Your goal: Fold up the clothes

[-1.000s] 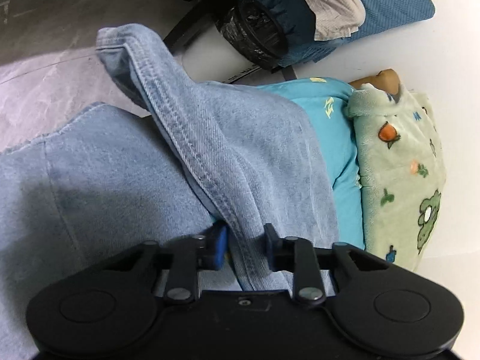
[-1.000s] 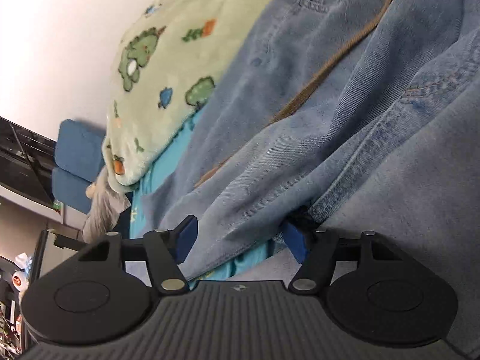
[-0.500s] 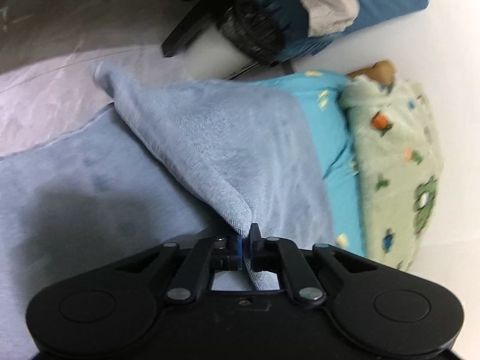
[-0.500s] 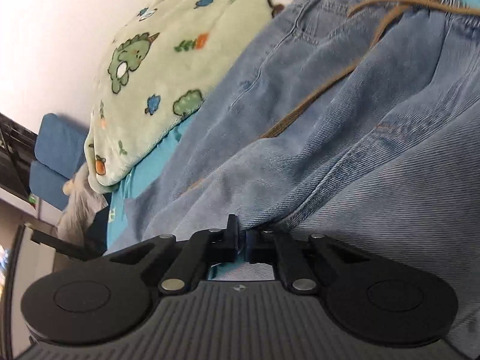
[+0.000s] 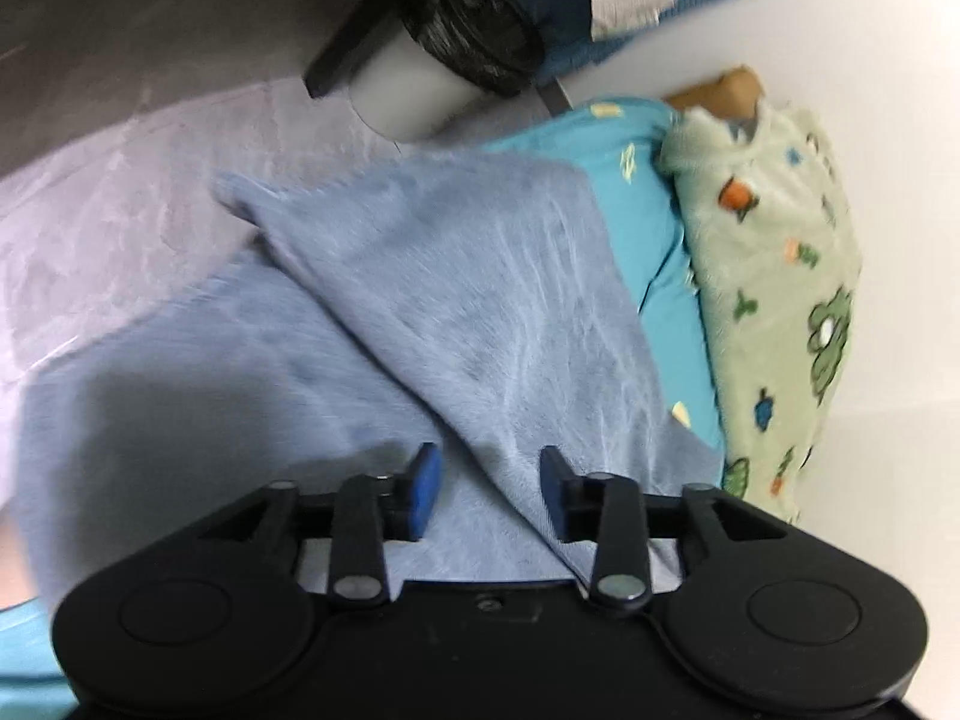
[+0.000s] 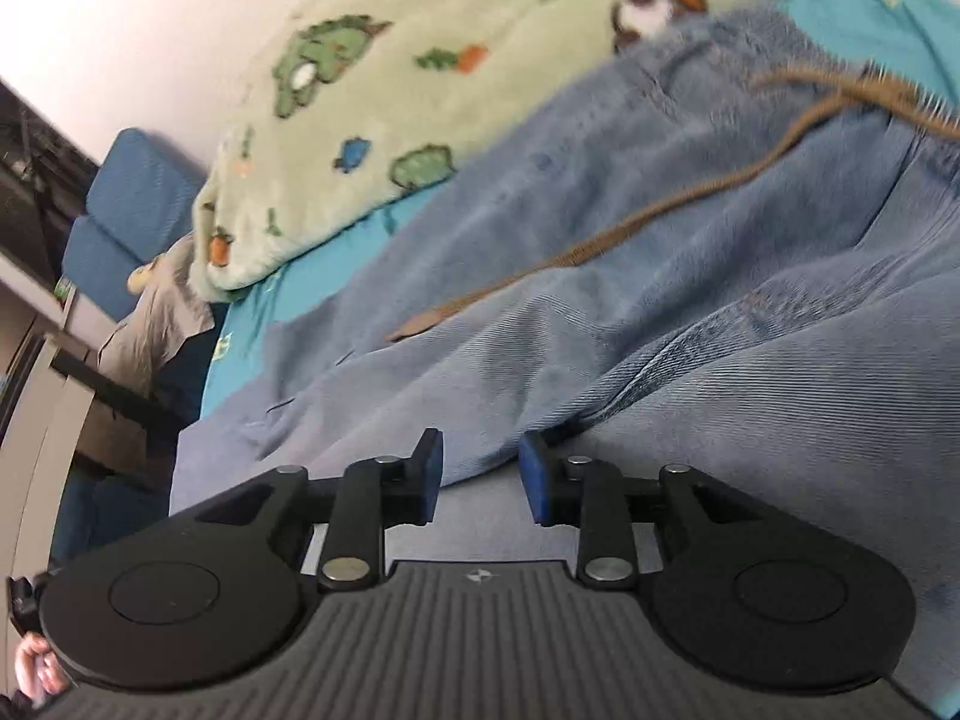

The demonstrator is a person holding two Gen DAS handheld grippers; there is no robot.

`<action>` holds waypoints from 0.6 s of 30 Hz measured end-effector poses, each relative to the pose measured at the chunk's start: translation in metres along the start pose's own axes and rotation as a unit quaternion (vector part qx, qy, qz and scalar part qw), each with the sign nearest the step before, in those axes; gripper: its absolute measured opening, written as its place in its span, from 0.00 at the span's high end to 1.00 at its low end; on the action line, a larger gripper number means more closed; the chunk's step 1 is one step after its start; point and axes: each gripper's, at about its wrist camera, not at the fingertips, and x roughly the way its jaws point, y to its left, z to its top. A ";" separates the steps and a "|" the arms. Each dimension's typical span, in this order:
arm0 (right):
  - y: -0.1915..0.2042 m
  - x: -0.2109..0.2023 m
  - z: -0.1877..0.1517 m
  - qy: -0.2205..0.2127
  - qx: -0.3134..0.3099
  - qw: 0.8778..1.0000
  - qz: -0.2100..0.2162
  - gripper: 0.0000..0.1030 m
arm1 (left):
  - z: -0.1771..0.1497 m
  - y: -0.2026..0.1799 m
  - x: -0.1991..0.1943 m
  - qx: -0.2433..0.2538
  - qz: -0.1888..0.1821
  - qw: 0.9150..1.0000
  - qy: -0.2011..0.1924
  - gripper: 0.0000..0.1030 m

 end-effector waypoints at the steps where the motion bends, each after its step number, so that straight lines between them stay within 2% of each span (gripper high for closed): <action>1: 0.003 -0.008 -0.001 -0.003 -0.008 1.000 -0.002 0.69 | 0.000 0.004 -0.012 -0.004 -0.002 1.000 -0.005 0.63; 6: 0.017 -0.047 -0.007 -0.017 -0.038 0.999 -0.007 0.69 | -0.006 0.036 -0.071 -0.035 -0.010 0.999 -0.019 0.57; 12: 0.015 -0.105 -0.009 -0.058 -0.028 0.998 -0.007 0.69 | -0.013 0.099 -0.124 -0.106 -0.026 0.994 -0.028 0.48; 18: -0.020 -0.159 -0.002 -0.105 0.030 0.994 -0.030 0.65 | -0.022 0.163 -0.129 -0.174 -0.026 0.984 -0.016 0.46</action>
